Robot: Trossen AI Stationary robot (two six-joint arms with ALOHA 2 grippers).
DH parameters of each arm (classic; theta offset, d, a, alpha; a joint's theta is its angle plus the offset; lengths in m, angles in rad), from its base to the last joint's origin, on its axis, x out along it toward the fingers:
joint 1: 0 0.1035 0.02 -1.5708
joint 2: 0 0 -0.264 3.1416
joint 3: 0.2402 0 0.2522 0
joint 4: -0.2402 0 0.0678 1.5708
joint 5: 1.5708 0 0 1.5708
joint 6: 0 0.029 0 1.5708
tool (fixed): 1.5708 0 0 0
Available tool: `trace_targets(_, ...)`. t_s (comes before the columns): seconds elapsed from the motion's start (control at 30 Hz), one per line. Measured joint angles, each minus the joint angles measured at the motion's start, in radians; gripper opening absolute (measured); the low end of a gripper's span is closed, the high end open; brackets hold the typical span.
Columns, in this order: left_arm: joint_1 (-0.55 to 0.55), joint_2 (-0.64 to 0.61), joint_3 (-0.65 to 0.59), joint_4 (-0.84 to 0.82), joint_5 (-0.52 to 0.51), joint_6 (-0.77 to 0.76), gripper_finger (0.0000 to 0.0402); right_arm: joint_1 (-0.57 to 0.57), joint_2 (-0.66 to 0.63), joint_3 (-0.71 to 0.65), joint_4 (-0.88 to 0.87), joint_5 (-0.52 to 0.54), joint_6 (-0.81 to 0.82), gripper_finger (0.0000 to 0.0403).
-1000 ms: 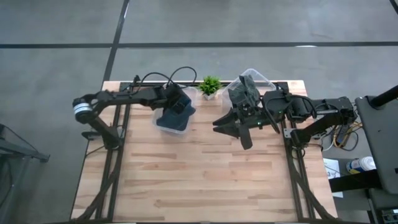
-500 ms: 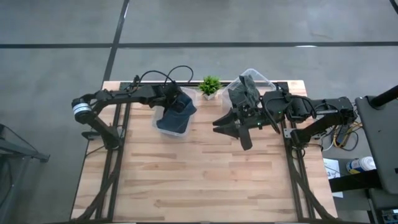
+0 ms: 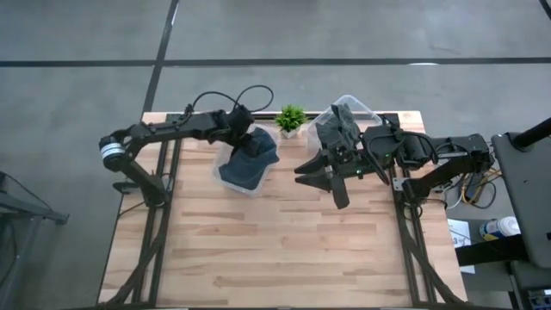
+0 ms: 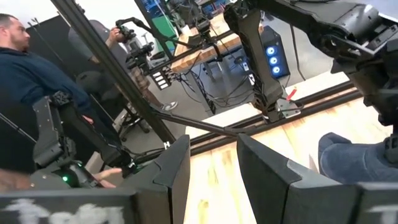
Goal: Pick & Place hat
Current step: Put the blue cap in the left transparent bin, then return to Home Position
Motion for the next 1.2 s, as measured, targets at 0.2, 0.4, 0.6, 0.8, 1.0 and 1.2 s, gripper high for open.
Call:
trace_targets(0.2,0.001,-0.002,0.059,-0.059,0.023,0.000,0.0162,0.000,0.000,-0.001,-0.016,0.000,-0.003,0.0127)
trace_targets(0.4,-0.001,-0.025,0.140,-0.077,0.023,0.009,0.0174,0.000,0.000,-0.002,-0.055,0.000,-0.003,0.0127)
trace_targets(0.6,-0.001,-0.046,0.235,-0.074,0.034,0.054,0.0175,0.000,0.000,-0.002,-0.055,0.000,-0.023,0.0127)
trace_targets(0.8,-0.001,-0.064,0.334,-0.073,0.083,0.053,0.0175,0.000,-0.002,-0.002,-0.068,0.000,-0.056,0.0127)
trace_targets(1.0,-0.002,-0.080,0.428,-0.072,0.164,0.082,0.0175,-0.015,-0.032,-0.002,-0.139,0.002,-0.080,0.0127)
trace_targets(1.2,-0.014,-0.082,0.485,-0.069,0.271,0.105,0.0175,-0.061,-0.088,-0.002,-0.236,0.036,-0.089,0.0127)
